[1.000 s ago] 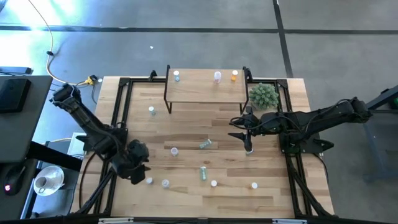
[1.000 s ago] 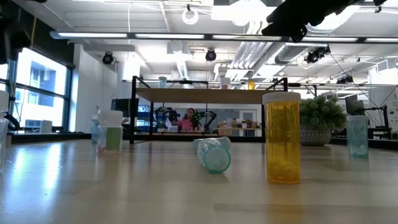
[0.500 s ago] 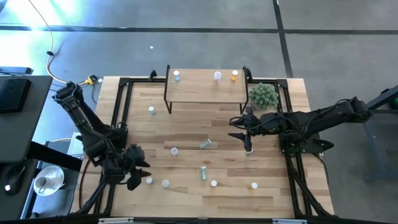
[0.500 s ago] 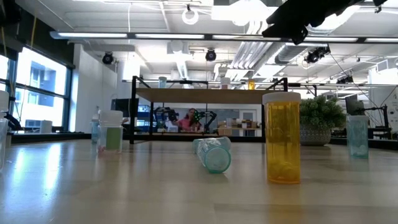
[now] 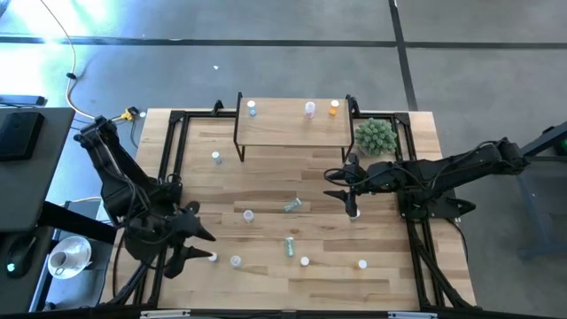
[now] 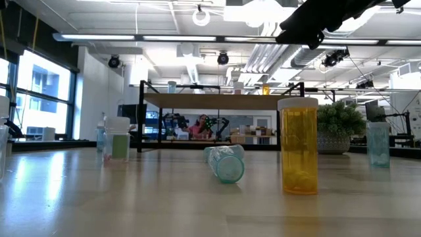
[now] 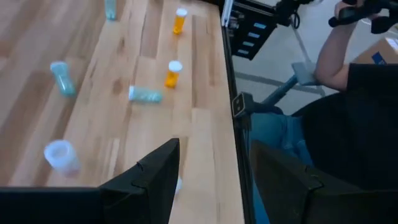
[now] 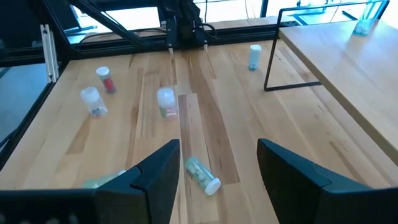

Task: Pick and place medicine bottles onto shelf by color
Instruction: Put the bottom blue pill bottle on the shelf aligned with the other blue pill bottle

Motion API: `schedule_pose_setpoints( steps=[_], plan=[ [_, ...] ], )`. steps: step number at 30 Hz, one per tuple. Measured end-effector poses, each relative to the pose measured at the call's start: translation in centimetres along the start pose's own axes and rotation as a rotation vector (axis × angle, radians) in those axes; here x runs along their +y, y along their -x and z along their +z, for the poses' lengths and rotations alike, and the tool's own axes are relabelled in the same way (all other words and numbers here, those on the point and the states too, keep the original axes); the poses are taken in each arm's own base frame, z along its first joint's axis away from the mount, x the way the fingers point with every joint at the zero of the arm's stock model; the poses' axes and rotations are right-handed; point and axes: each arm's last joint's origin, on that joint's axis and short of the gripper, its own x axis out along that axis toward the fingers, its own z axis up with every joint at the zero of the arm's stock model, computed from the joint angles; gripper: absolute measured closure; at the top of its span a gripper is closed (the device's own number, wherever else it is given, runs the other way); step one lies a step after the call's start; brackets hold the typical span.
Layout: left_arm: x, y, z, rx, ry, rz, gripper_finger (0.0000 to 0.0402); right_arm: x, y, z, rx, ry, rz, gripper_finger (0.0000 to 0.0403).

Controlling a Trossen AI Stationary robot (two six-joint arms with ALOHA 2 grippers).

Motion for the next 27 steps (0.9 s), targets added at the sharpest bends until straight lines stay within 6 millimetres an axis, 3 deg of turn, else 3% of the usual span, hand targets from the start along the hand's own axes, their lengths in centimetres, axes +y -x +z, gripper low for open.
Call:
schedule_pose_setpoints(
  steps=[12,19,27],
  plan=[
    [-0.7,1.8,2.4,-0.072,-0.109,-0.025,0.0216,0.0,0.0,0.0,-0.001,0.026,0.0,0.0199],
    [-0.2,3.4,3.7,-0.103,-0.159,0.075,0.0216,0.0,0.0,0.0,-0.001,0.025,0.0,0.0199],
    [-1.0,1.1,2.0,0.032,-0.283,0.148,0.0216,0.0,0.0,0.0,-0.001,0.025,0.0,0.0199]
  ],
)
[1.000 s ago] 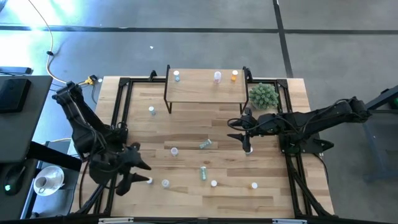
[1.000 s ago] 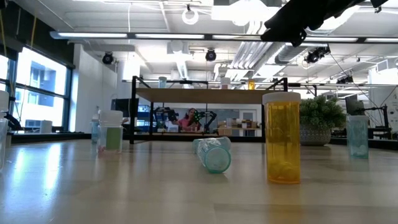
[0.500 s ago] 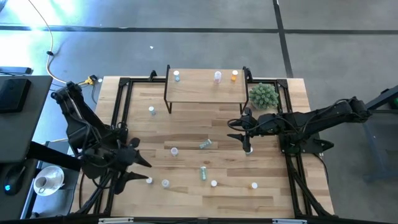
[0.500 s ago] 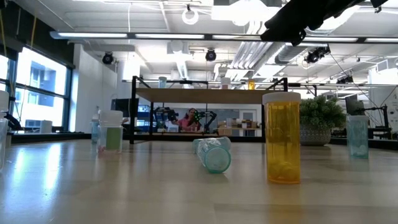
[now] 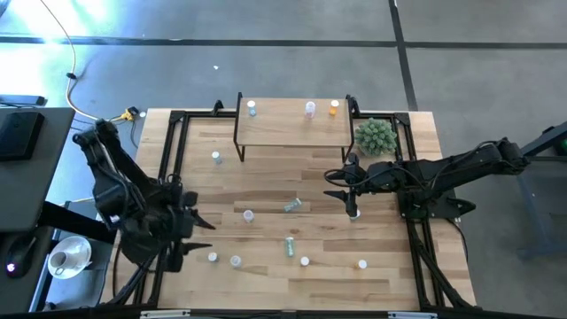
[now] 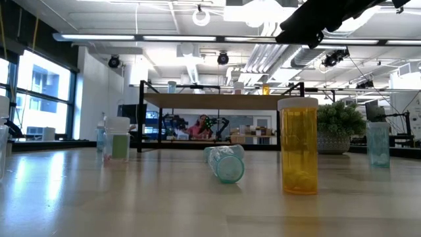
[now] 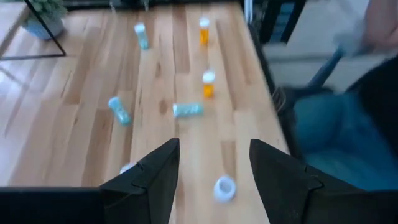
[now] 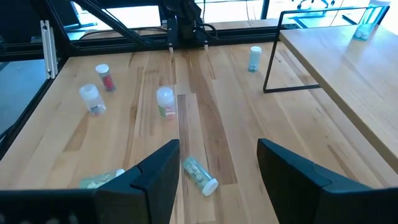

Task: Pick and place medicine bottles onto shelf by color
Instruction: Put the bottom blue pill bottle on the shelf aligned with the other blue pill bottle

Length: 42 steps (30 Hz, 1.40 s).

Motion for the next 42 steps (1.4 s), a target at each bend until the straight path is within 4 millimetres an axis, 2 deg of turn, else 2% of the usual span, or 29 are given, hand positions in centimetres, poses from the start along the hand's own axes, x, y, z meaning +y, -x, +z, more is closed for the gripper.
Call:
schedule_pose_setpoints(
  steps=[6,12,18,26,36,42],
  plan=[
    [-2.2,-2.1,-1.2,0.112,-0.079,-0.002,0.0216,0.0,0.0,0.0,0.0,-0.002,0.0,0.0199],
    [-3.7,-3.8,-2.4,0.184,-0.023,0.049,0.0216,0.0,0.0,0.0,0.001,-0.004,0.0,0.0199],
    [-3.9,-5.3,-4.2,0.323,0.099,0.2,0.0216,0.0,0.0,0.0,0.002,0.009,0.0,0.0199],
    [-4.0,-6.8,-6.3,0.4,0.245,0.276,0.0216,0.0,0.0,-0.1,0.005,0.012,0.0,0.0199],
    [-3.6,-7.5,-6.5,0.407,0.595,0.356,0.0216,0.0,0.0,-0.1,0.008,0.01,0.0,0.0199],
    [-4.1,-8.3,-7.0,0.43,0.686,0.395,0.0216,0.0,0.0,-0.1,0.009,0.01,0.0,0.0199]
  ],
)
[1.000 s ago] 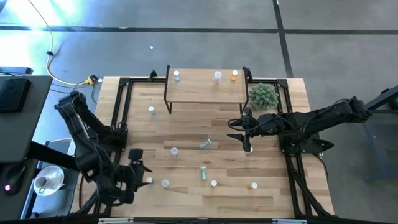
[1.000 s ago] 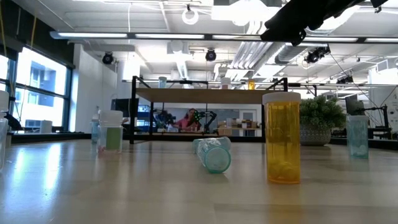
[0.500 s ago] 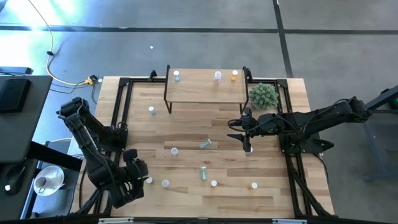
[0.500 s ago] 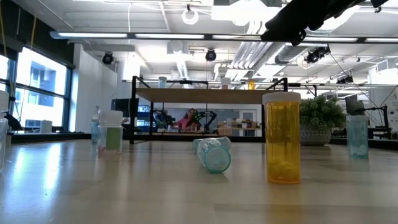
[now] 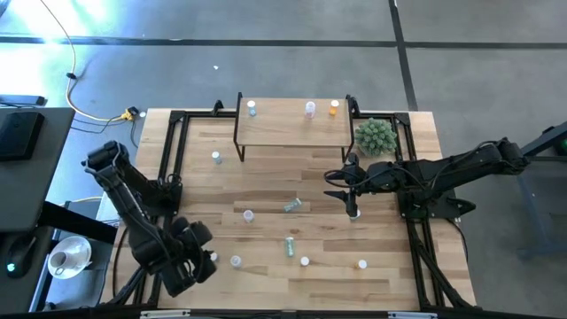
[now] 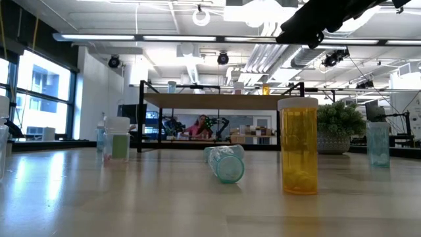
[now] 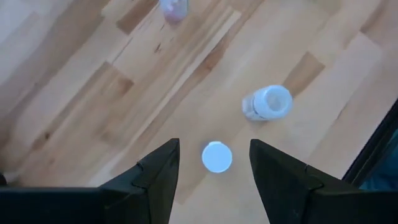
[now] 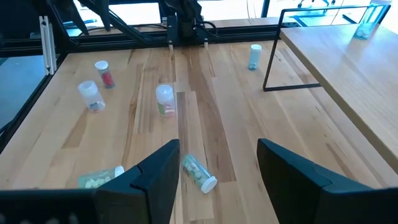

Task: Pick and place medicine bottles onto shelf by color
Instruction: Put the bottom blue pill bottle on the shelf aligned with the other blue pill bottle

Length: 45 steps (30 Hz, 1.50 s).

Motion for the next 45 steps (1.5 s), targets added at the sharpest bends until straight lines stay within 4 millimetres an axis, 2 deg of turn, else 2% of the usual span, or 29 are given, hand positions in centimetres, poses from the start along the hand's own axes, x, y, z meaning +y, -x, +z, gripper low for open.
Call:
schedule_pose_setpoints(
  steps=[7,13,23,34,45],
  plan=[
    [-1.1,-1.9,-1.1,0.062,0.076,0.06,0.0216,0.0,0.0,-0.1,0.005,0.001,-0.001,0.0199],
    [-1.5,-2.8,-1.2,0.074,0.081,0.091,0.0216,0.0,0.0,-0.1,0.006,0.001,-0.001,0.0199],
    [-2.3,-3.5,-1.0,0.093,0.088,0.04,0.0216,0.0,0.0,-0.1,0.008,0.002,-0.001,0.0199],
    [-2.4,-3.5,-1.0,0.089,0.097,0.043,0.0216,0.0,0.0,-0.1,0.013,0.003,-0.001,0.0199],
    [-2.9,-5.3,-1.8,0.114,0.107,0.111,0.0216,0.0,0.0,-0.1,0.013,0.003,-0.001,0.0199]
  ],
)
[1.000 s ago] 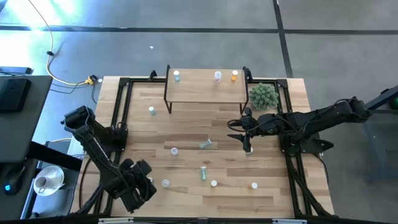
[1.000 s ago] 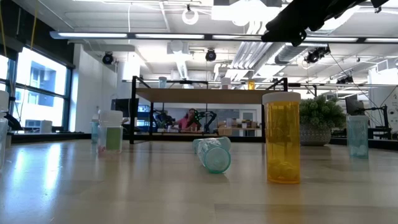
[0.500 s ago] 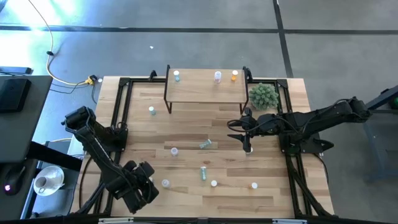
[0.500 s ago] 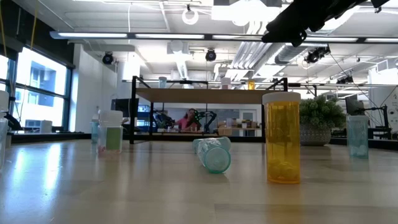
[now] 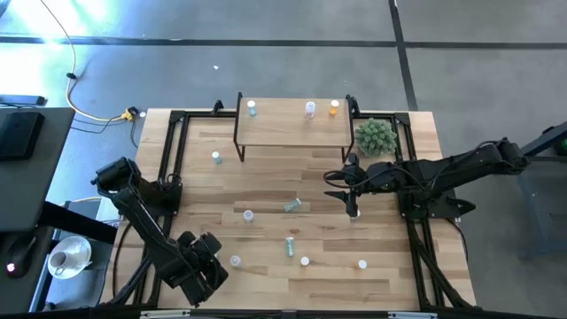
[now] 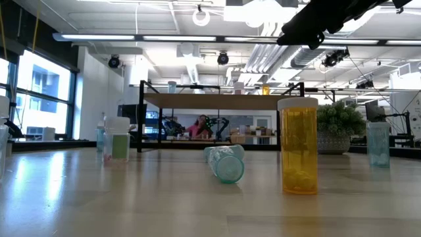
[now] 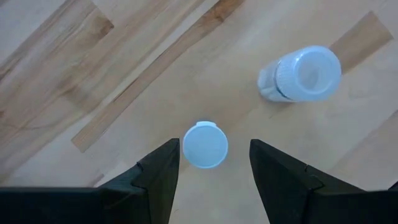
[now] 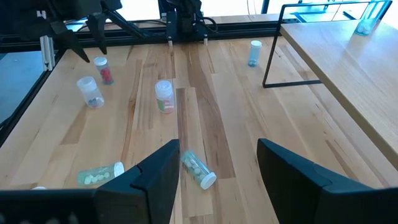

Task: Pick and place medicine bottles onto shelf by color
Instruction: Put the bottom blue pill bottle on the shelf aligned with the other blue pill bottle

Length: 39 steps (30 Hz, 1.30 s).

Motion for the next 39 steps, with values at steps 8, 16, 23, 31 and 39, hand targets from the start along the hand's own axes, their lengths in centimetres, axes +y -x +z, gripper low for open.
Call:
schedule_pose_setpoints(
  steps=[8,16,23,31,39],
  plan=[
    [-0.1,-0.3,0.1,-0.001,0.011,0.014,0.0216,0.0,0.0,0.0,0.003,-0.015,0.0,0.0199],
    [-0.5,-2.1,-0.6,0.04,0.01,0.089,0.0216,0.0,0.0,-0.1,0.008,-0.014,-0.001,0.0199],
    [-0.7,-2.1,-0.6,0.036,-0.004,0.075,0.0216,0.0,0.0,-0.1,0.007,-0.014,-0.001,0.0199],
    [-0.7,-2.1,-0.6,0.035,-0.015,0.075,0.0232,0.0,0.0,-0.1,0.008,-0.013,-0.001,0.0199],
    [-0.7,-2.2,-0.6,0.034,-0.055,0.075,0.0293,0.0,0.0,-0.1,0.007,-0.014,-0.001,0.0199]
  ],
)
